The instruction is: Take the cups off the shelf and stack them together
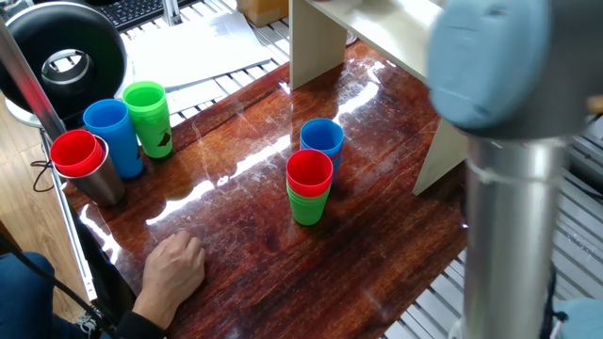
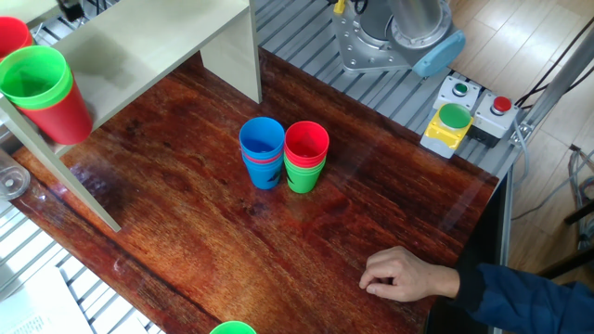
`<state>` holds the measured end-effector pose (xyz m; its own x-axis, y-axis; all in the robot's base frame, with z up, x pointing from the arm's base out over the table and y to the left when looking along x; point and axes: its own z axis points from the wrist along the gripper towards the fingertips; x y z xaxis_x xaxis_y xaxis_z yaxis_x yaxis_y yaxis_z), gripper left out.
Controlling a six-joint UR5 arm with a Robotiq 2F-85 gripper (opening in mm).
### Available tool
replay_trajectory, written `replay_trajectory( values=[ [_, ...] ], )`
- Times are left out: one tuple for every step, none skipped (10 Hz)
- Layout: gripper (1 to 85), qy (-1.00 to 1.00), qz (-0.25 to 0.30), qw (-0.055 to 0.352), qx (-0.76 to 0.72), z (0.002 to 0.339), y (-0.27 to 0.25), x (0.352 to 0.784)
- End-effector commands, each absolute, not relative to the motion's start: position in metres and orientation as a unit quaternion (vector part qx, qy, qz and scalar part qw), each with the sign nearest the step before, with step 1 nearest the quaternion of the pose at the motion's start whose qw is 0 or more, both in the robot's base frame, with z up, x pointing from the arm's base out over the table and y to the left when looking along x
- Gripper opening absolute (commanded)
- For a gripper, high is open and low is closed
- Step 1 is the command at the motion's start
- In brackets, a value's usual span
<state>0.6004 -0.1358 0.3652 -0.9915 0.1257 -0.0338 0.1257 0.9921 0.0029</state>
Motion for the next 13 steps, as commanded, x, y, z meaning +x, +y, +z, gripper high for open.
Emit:
replay_trajectory(
  values=[
    [1.7, 0.996, 0.009, 0.039, 0.079, 0.338, -0.118, 0.586],
    [1.7, 0.996, 0.002, 0.040, 0.075, 0.339, -0.121, 0.587],
    [1.7, 0.996, 0.002, 0.039, 0.077, 0.340, -0.119, 0.587],
    [1.7, 0.997, -0.004, 0.040, 0.072, 0.340, -0.120, 0.587],
    [1.7, 0.997, -0.008, 0.042, 0.069, 0.341, -0.122, 0.588],
    [1.7, 0.996, -0.014, 0.042, 0.071, 0.343, -0.121, 0.588],
    [1.7, 0.996, -0.034, 0.041, 0.071, 0.347, -0.127, 0.585],
    [1.7, 0.996, -0.040, 0.042, 0.069, 0.349, -0.127, 0.584],
    [1.7, 0.996, -0.043, 0.042, 0.068, 0.352, -0.125, 0.583],
    [1.7, 0.996, -0.048, 0.042, 0.070, 0.354, -0.125, 0.582],
    [1.7, 0.995, -0.056, 0.041, 0.071, 0.357, -0.128, 0.582],
    [1.7, 0.994, -0.065, 0.043, 0.071, 0.361, -0.131, 0.584],
    [1.7, 0.994, -0.067, 0.047, 0.069, 0.366, -0.131, 0.589]
  ],
)
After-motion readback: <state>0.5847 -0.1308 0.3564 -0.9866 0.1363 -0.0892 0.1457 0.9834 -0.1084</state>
